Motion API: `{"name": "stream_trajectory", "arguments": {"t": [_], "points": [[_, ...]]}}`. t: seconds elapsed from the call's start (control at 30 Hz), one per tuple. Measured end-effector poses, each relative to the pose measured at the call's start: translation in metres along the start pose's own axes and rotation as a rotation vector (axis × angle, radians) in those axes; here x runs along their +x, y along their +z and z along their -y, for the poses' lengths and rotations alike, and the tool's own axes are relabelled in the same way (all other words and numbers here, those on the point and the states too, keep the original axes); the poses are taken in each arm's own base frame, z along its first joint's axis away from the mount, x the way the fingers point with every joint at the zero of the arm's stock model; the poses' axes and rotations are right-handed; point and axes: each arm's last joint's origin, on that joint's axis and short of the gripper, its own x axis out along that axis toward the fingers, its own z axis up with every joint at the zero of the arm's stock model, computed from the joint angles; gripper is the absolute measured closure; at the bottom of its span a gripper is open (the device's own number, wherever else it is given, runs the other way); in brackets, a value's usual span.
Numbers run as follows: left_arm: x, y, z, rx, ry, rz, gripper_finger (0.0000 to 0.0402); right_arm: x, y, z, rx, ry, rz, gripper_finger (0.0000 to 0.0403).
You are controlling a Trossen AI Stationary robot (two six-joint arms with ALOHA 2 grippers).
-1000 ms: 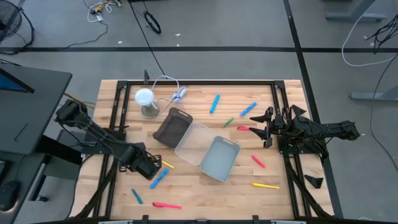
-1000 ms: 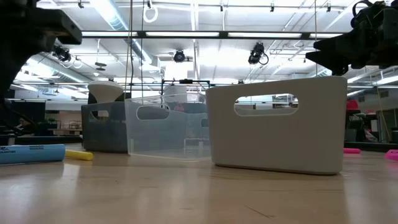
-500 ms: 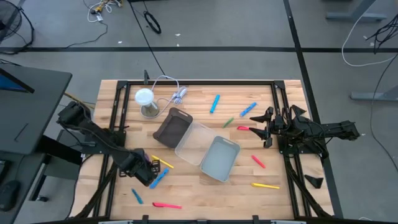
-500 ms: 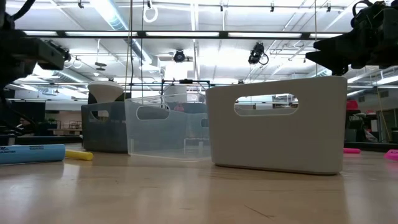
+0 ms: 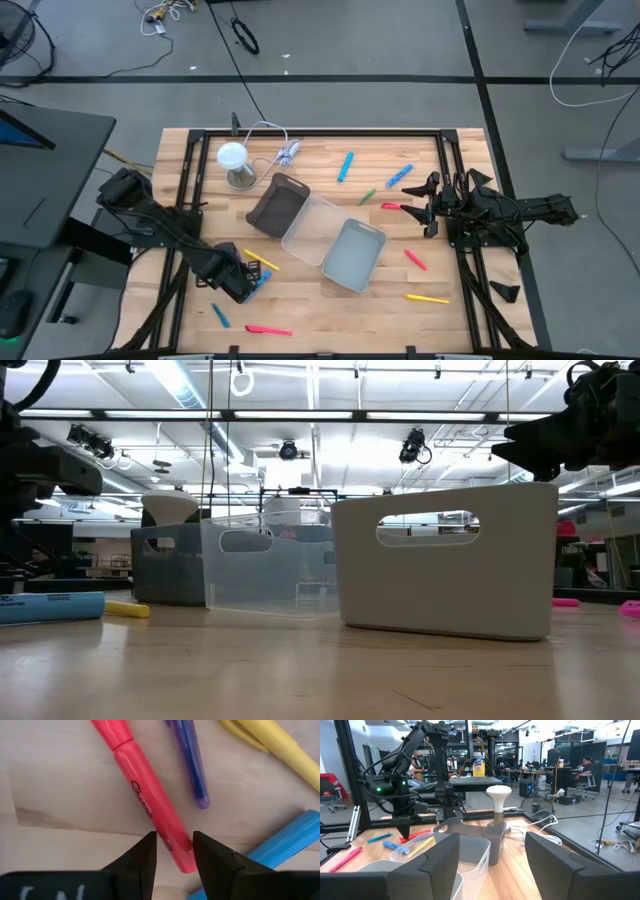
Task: Pick & Place Markers
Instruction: Put the red highlighter into the transparent bin
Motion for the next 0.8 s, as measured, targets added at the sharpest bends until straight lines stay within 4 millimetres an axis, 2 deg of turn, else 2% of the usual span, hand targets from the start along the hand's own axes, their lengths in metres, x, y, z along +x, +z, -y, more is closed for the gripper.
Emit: {"name": "stream_trajectory", "arguments": {"t": [0.33, 0.57, 0.8], "points": [[0.014, -0.004, 0.000, 0.013, 0.028, 0.043, 0.0269, 0.000, 0.000, 0.000, 0.000, 0.000, 0.000, 0.0174], [0.015, -0.005, -0.001, 0.020, 0.027, 0.047, 0.0271, 0.000, 0.000, 0.000, 0.000, 0.000, 0.000, 0.0174], [0.015, -0.005, 0.000, 0.038, 0.024, 0.041, 0.0322, 0.000, 0.000, 0.000, 0.000, 0.000, 0.000, 0.0174]]}}
